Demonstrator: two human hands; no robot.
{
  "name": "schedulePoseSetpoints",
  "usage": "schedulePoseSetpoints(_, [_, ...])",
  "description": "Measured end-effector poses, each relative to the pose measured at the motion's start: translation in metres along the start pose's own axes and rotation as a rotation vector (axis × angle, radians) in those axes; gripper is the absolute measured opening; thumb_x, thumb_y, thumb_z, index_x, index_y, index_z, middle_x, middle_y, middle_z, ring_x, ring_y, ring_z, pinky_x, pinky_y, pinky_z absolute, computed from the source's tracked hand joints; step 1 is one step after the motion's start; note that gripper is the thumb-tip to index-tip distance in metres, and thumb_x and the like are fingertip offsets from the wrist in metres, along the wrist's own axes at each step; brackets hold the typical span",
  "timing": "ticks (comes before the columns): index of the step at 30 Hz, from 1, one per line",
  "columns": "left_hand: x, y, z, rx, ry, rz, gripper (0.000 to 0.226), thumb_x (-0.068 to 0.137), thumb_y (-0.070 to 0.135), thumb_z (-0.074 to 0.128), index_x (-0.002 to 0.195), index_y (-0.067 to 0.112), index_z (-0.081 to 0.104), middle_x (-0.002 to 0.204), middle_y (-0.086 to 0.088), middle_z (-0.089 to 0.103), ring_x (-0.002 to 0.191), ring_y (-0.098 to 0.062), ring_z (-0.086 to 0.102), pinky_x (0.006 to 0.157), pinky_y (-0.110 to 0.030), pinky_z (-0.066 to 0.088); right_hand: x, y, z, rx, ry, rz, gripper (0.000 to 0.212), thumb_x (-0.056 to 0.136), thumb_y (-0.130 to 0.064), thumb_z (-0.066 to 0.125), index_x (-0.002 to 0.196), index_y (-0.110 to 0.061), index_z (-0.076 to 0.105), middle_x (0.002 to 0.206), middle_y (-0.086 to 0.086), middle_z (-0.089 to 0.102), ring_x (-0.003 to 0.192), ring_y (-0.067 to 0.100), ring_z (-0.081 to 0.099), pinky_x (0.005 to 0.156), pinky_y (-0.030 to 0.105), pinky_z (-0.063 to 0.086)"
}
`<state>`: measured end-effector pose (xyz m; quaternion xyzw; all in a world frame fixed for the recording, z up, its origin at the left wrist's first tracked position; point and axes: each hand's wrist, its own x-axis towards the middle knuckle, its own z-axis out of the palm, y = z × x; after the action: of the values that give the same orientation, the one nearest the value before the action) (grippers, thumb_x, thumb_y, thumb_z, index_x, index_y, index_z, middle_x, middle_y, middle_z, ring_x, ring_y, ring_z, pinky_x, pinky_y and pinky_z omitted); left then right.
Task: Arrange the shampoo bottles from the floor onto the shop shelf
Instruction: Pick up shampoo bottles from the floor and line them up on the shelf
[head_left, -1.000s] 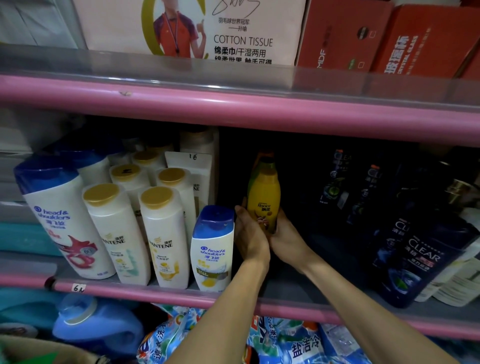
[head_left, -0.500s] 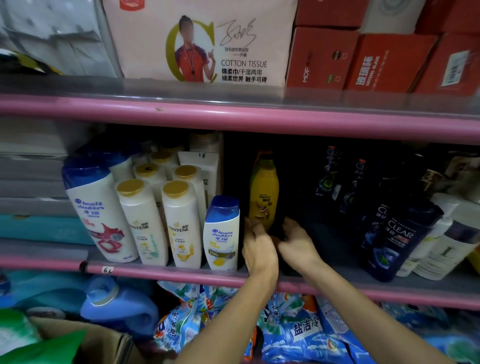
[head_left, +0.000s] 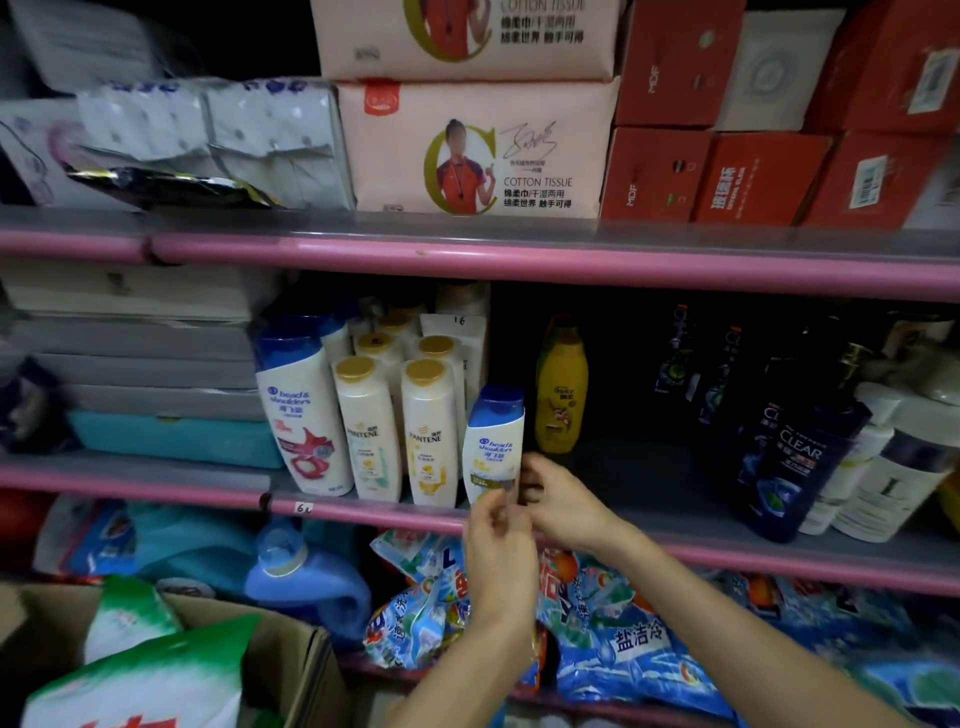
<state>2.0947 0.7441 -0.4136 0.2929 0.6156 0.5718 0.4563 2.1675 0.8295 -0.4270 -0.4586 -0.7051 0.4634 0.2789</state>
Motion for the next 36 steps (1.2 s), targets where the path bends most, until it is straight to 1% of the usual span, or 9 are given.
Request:
schedulePoseSetpoints(6, [0.006,-0.001,-0.025,-0.006,-0.007,-0.061,0.044,0.095,0.016,0.048,0.139,0.022,0.043,0.138,-0.001,0.048,0.123,-0.016,0.044,0.098,-0.03,0.035,0.005,0.001,0.008,0.047,0.079,0.021,0.043,0.084,-0.014,0.071,0.124,-0.017,0.056,0.121,0.003,0.066,0.108,0.014,0.063,0.095,0.031,0.051])
schedulePoseSetpoints(11, [0.011,0.001,-0.031,-0.01,-0.056,-0.066,0.034,0.095,0.016,0.048,0.129,0.023,0.051,0.13,0.003,0.052,0.113,-0.011,0.046,0.091,-0.027,0.033,0.003,0.0,0.009,0.009,0.074,0.03,0.043,0.086,-0.017,0.069,0.127,-0.014,0.055,0.125,0.004,0.064,0.113,0.016,0.061,0.101,0.039,0.048])
schedulePoseSetpoints(15, [0.006,0.001,-0.038,0.003,-0.071,-0.115,0.039,0.095,0.019,0.049,0.135,0.02,0.046,0.126,0.003,0.05,0.112,-0.014,0.046,0.091,-0.027,0.034,-0.002,-0.003,0.01,-0.089,0.135,0.046,0.036,0.085,-0.02,0.071,0.119,-0.015,0.06,0.118,0.0,0.067,0.11,0.015,0.062,0.096,0.031,0.049])
schedulePoseSetpoints(20, [-0.001,-0.01,-0.054,0.042,-0.069,-0.128,0.017,0.097,0.016,0.047,0.109,0.018,0.058,0.116,-0.004,0.06,0.098,-0.011,0.061,0.085,-0.025,0.048,-0.032,-0.005,0.018,-0.205,0.449,0.055,0.037,0.087,-0.011,0.065,0.123,-0.011,0.057,0.12,0.003,0.063,0.111,0.017,0.059,0.095,0.028,0.048])
schedulePoseSetpoints(23, [-0.003,-0.03,-0.065,0.095,-0.052,-0.138,0.012,0.095,0.014,0.051,0.094,0.019,0.062,0.106,-0.003,0.064,0.098,-0.017,0.062,0.09,-0.033,0.05,-0.061,0.0,0.032,-0.155,0.541,-0.045,0.024,0.089,-0.005,0.058,0.111,-0.014,0.059,0.107,0.0,0.064,0.095,0.009,0.059,0.078,0.006,0.043])
schedulePoseSetpoints(26, [-0.004,-0.062,-0.077,0.186,-0.038,-0.182,0.011,0.091,0.012,0.055,0.091,0.016,0.066,0.105,-0.004,0.067,0.103,-0.022,0.061,0.096,-0.038,0.048,-0.084,0.018,0.056,-0.177,0.452,-0.05,0.019,0.088,-0.005,0.056,0.102,-0.017,0.06,0.094,-0.004,0.064,0.087,0.009,0.059,0.073,0.01,0.044])
schedulePoseSetpoints(30, [-0.004,-0.113,-0.096,0.33,0.002,-0.258,0.017,0.09,0.017,0.06,0.073,0.021,0.062,0.101,-0.015,0.07,0.086,-0.024,0.061,0.077,-0.03,0.046,-0.099,0.061,0.09,-0.231,0.268,0.095,0.022,0.087,-0.005,0.057,0.107,-0.014,0.061,0.09,-0.007,0.061,0.084,0.008,0.057,0.081,0.022,0.047])
schedulePoseSetpoints(33, [-0.004,-0.15,-0.112,0.492,-0.01,-0.335,0.016,0.09,0.016,0.055,0.083,0.01,0.068,0.104,-0.026,0.067,0.098,-0.038,0.063,0.079,-0.037,0.05,-0.104,0.095,0.107,-0.293,0.146,0.228,0.026,0.086,-0.009,0.06,0.112,-0.012,0.06,0.097,0.001,0.065,0.089,0.016,0.061,0.082,0.025,0.046])
schedulePoseSetpoints(36, [-0.001,-0.183,-0.131,0.651,-0.044,-0.352,0.02,0.088,0.013,0.05,0.092,0.008,0.069,0.106,-0.015,0.065,0.1,-0.029,0.061,0.076,-0.023,0.041,-0.105,0.125,0.12,-0.332,0.028,0.331,0.031,0.087,-0.012,0.061,0.117,-0.011,0.058,0.107,0.008,0.067,0.1,0.021,0.063,0.081,0.023,0.044])
